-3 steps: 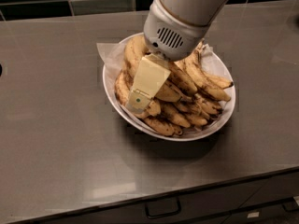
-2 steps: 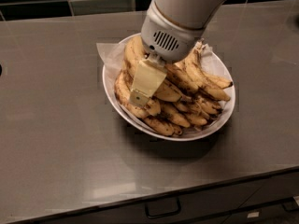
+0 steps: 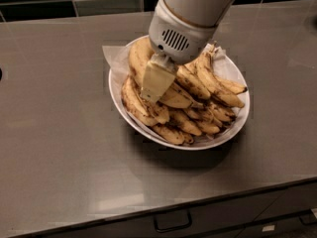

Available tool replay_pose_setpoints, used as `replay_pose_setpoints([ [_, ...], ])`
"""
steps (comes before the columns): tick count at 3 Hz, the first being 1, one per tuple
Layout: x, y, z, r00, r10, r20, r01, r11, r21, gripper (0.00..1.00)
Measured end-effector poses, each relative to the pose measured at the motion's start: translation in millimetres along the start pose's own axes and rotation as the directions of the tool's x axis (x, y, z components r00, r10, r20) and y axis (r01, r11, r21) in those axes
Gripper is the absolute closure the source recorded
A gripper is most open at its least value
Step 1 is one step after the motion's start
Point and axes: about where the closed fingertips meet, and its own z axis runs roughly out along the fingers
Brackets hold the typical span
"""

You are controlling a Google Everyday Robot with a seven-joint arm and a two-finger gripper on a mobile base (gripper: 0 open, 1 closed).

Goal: Pick banana from white bowl

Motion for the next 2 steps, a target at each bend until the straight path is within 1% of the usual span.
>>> replay_pose_setpoints([
  [1, -9.8, 5.5, -6.4, 1.0, -0.023, 0.008, 0.023, 0.9996, 0.015, 0.89],
  [2, -9.9, 5.6, -6.6, 1.0, -0.023, 0.008, 0.023, 0.9996, 0.016, 1.0],
])
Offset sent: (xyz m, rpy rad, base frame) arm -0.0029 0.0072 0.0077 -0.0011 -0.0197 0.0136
